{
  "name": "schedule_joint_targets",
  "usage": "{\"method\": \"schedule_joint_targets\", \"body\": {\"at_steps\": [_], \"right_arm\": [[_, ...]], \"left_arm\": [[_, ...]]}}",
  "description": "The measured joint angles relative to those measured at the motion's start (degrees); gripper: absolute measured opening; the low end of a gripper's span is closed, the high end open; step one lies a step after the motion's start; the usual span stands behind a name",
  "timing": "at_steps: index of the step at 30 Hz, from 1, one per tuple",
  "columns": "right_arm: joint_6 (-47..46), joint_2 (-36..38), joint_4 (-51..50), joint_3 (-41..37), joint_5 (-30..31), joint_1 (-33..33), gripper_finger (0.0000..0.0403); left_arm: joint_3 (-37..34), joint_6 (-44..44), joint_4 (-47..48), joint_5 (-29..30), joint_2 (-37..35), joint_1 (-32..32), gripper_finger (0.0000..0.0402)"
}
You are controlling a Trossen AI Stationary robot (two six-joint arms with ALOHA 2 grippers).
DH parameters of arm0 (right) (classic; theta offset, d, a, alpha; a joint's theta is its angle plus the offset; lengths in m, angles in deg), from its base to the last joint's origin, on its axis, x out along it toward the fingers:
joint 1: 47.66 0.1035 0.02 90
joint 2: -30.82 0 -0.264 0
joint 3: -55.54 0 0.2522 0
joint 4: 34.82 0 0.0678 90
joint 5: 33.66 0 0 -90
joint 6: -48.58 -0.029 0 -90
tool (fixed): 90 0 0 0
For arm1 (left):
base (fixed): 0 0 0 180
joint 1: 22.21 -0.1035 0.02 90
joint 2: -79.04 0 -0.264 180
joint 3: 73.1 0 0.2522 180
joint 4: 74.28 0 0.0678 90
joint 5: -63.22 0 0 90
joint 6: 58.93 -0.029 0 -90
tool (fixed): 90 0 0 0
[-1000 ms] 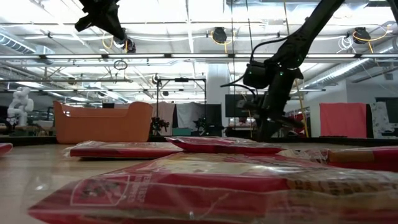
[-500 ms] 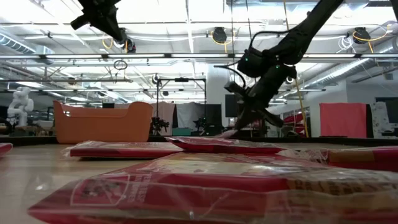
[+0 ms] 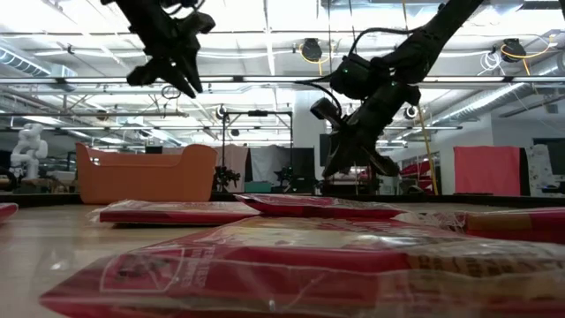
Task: Sort popcorn bags into baskets
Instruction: Stack the red popcorn bag on top of the red popcorn bag in the orange bin
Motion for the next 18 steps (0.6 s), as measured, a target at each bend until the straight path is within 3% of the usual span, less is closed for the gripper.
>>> {"method": "schedule_joint_targets", "body": {"at_steps": [4, 12, 18], "right_arm": [[1.27, 2.54, 1.17, 3.54, 4.59, -2.66, 0.0001], [16.41, -0.77, -13.89, 19.08, 11.93, -13.08, 0.0047], [18.85, -8.98, -17.13, 22.45, 1.53, -19.38, 0.0135]], "left_arm": [[0.0, -0.02, -3.5, -1.23, 0.92, 0.52, 0.0087], [0.0, -0.38, -7.61, -1.18, 0.9, 0.48, 0.0088], [0.0, -0.12, -7.18, -1.17, 0.9, 1.04, 0.0088]]}}
